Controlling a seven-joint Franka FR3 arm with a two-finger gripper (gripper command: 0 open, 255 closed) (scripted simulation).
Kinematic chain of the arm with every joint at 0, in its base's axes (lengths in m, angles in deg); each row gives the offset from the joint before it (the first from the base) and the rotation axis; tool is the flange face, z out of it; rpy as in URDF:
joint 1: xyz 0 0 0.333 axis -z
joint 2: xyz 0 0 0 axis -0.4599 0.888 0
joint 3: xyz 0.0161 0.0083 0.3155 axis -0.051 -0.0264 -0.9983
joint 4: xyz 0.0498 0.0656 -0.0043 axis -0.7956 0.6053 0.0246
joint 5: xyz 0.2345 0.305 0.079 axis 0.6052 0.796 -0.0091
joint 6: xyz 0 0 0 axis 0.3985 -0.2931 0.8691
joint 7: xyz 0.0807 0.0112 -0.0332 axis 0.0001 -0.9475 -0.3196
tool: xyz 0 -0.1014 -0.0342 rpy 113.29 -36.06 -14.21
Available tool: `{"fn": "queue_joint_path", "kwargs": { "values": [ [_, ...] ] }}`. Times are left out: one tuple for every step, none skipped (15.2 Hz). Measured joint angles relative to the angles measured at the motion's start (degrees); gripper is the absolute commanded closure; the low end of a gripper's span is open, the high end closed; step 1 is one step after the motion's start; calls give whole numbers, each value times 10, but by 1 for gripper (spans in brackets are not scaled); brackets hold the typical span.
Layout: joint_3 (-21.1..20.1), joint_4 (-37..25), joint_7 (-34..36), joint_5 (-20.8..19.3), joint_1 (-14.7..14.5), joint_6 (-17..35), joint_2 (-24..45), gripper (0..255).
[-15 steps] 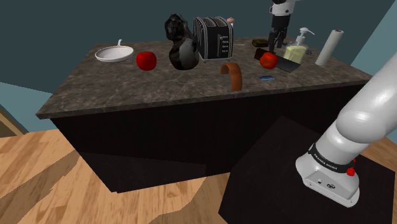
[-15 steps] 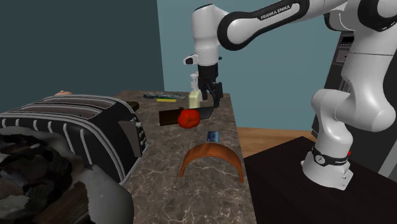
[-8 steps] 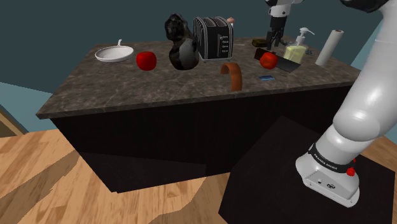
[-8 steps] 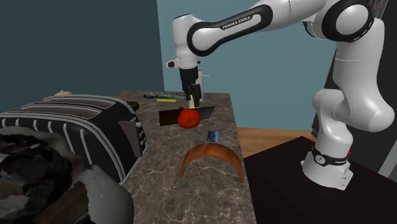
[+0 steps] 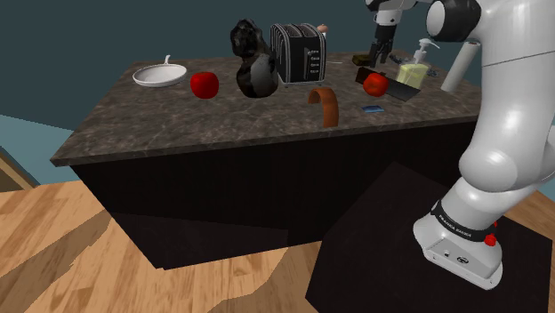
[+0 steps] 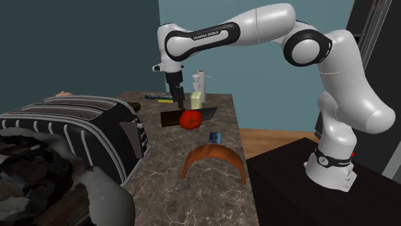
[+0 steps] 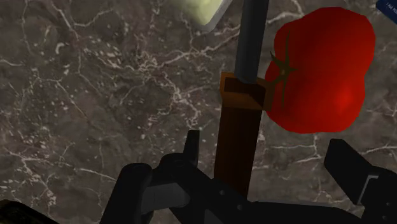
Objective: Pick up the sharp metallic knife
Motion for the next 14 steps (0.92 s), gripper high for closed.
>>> {"fn": "queue_joint_path", "kwargs": {
  "values": [
    [-2, -13, -2, 4, 5, -2, 11, 0],
    [-3, -15, -3, 7, 8, 2, 17, 0],
    [-3, -16, -4, 8, 9, 5, 22, 0],
    [-4, -8, -5, 9, 8, 14, 22, 0],
    [-4, 0, -6, 10, 8, 21, 23, 0],
    [-4, 3, -6, 10, 8, 27, 25, 0],
    [-5, 11, -7, 11, 8, 35, 26, 0],
    [-5, 13, -7, 12, 7, 39, 28, 0],
    [-5, 17, -7, 11, 7, 42, 26, 255],
    [-5, 16, -7, 12, 6, 45, 23, 255],
    [-5, 19, -6, 11, 5, 46, 23, 255],
    [-5, 22, -6, 11, 4, 48, 22, 255],
    [-5, 25, -6, 11, 3, 49, 20, 255],
    [-5, 26, -6, 10, 3, 50, 19, 255]
  ]
}}
